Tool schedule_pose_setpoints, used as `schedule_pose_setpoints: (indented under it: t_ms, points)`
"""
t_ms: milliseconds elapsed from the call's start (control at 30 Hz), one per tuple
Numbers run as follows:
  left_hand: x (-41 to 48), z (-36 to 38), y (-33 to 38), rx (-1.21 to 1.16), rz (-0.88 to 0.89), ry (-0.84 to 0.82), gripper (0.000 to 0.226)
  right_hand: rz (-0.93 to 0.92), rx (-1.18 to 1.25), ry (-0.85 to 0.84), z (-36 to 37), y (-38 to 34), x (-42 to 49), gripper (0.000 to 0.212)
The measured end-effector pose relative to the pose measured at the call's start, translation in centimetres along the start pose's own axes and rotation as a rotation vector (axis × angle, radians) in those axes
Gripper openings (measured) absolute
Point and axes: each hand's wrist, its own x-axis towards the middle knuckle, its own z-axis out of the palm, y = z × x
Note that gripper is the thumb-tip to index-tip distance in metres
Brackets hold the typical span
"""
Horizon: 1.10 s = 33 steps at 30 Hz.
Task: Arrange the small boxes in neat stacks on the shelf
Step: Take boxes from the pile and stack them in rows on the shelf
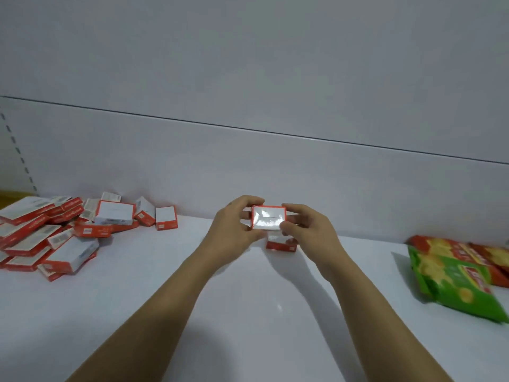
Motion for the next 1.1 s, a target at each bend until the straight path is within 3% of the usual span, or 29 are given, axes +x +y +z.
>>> schedule_pose_setpoints:
  t_ms: [267,433,600,767,933,1100]
  points:
    - [-0.9,1.6,-2.3,0.210,0.013,-0.027,0.050,-0.028,-0.075,0.058,0.3,3.0,-0.5,0.038]
    - [-1.2,1.2,-2.7,0.161,-0.014,-0.054,0.050,-0.117,-0.197,0.131,0.8,3.5,-1.5,0.037]
    - [-1.3,2.0,-2.3,0.080,0.021,-0.037,0.049,-0.091,-0.176,0.221,0.5,3.5,-1.8,0.033]
    - [-1.9,2.3,-1.8,0.045,0.097,-0.042,0.046,-0.052,-0.144,0.040,1.2,2.8,-2.4,0.039]
    - [-1.7,2.3,-2.1,0.187,0.212,-0.043,0.048,-0.038,0.052,-0.008,1.9,2.3,-2.7,0.014]
    - [-1.4,1.7,-2.2,0.167,0.085,-0.087,0.048,0.130,0.424,-0.085,1.9,1.7,-2.5,0.030]
